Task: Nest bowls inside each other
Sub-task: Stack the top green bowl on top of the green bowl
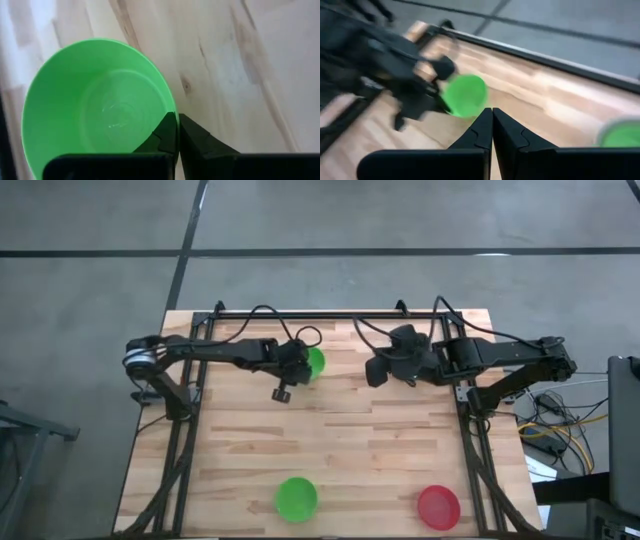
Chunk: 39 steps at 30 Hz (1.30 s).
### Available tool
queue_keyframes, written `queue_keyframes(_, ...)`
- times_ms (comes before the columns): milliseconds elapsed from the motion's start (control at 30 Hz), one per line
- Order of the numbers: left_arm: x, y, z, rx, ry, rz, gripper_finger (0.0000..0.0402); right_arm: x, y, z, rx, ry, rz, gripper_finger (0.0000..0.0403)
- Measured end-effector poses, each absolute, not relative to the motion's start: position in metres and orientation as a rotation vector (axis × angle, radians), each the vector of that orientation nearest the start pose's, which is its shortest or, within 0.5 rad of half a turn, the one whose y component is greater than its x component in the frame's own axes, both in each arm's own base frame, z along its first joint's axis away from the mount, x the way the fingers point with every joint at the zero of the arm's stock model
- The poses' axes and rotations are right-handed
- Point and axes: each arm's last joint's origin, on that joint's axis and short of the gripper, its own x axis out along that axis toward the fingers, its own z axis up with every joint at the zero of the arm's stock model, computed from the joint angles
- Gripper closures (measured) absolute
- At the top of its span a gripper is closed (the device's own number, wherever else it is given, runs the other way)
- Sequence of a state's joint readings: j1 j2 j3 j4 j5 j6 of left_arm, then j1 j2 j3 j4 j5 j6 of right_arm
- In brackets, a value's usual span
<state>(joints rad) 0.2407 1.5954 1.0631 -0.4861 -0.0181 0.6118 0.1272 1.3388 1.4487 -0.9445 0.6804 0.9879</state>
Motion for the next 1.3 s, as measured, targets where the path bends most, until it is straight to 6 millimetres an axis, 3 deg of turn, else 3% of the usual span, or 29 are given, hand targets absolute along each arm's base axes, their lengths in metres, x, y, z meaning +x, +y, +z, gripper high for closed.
queue_keyframes(167, 0.313, 0.073, 0.236, 0.463, 0.989, -0.072, 0.0391, 0.248, 0.010, 0.372, 0.658, 0.487, -0.942, 0.0394)
queue_keyframes(600, 0.325, 0.050, 0.305, 0.557, 0.827, -0.097, 0.0390, 0.256, 0.005, 0.355, 0.630, 0.475, -0.944, 0.0394)
queue_keyframes(933, 0.325, 0.035, 0.307, 0.603, 0.841, -0.139, 0.0390, 0.260, 0.000, 0.333, 0.631, 0.483, -0.966, 0.0394)
queue_keyframes(1133, 0.325, 0.027, 0.304, 0.624, 0.849, -0.160, 0.0390, 0.263, -0.001, 0.333, 0.594, 0.460, -0.957, 0.0394)
queue_keyframes(1300, 0.326, 0.021, 0.303, 0.648, 0.853, -0.152, 0.0390, 0.263, -0.002, 0.333, 0.670, 0.422, -0.982, 0.0394)
